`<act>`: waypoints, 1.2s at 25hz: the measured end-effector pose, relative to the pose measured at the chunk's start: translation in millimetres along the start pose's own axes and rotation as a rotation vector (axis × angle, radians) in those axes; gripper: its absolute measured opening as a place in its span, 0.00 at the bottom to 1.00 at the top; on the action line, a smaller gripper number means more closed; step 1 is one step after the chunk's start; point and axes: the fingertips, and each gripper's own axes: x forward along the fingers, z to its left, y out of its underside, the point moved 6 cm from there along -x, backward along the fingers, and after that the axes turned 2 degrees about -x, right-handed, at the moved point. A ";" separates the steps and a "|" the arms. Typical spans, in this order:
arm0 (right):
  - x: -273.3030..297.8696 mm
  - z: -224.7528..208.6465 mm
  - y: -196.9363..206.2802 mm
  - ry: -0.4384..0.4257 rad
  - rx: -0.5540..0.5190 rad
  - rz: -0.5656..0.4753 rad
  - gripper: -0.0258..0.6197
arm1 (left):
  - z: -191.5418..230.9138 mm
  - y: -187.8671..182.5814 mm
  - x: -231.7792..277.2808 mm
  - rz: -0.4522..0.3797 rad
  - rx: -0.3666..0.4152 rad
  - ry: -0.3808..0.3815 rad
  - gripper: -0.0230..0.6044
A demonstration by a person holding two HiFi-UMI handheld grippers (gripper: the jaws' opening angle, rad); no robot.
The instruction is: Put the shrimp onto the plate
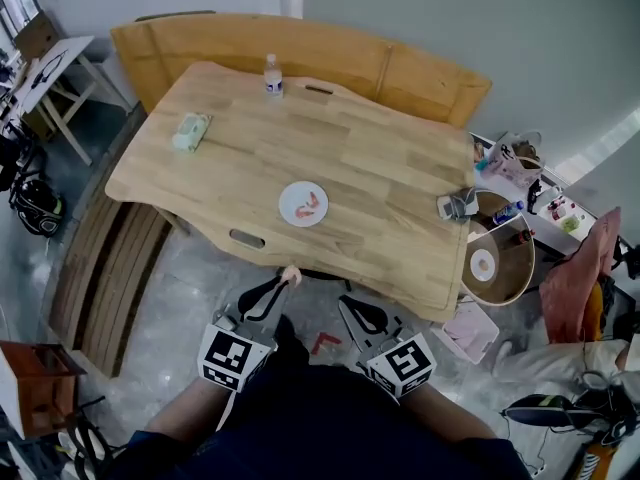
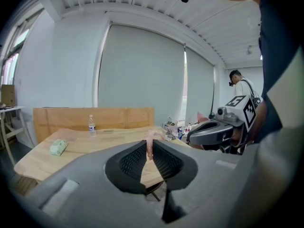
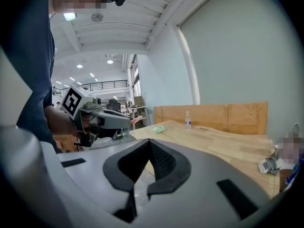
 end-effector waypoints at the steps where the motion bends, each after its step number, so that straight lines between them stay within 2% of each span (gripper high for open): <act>1: 8.5 -4.5 -2.4 0.011 0.003 0.001 0.05 | 9.7 -1.8 6.1 0.002 0.002 0.012 0.11; 8: 67.1 -26.6 -22.7 0.093 0.034 -0.001 0.05 | 71.8 -12.9 37.3 0.009 0.020 0.088 0.11; 14: 94.8 -39.4 -36.3 0.130 0.027 -0.005 0.05 | 105.2 -15.7 56.6 0.025 0.033 0.126 0.11; 20: 108.9 -59.4 -42.7 0.103 0.027 -0.004 0.05 | 117.2 -14.2 85.5 0.041 0.032 0.115 0.11; 30: 121.7 -118.3 -49.6 0.006 0.023 -0.002 0.05 | 122.1 -6.6 145.4 0.067 0.007 0.046 0.11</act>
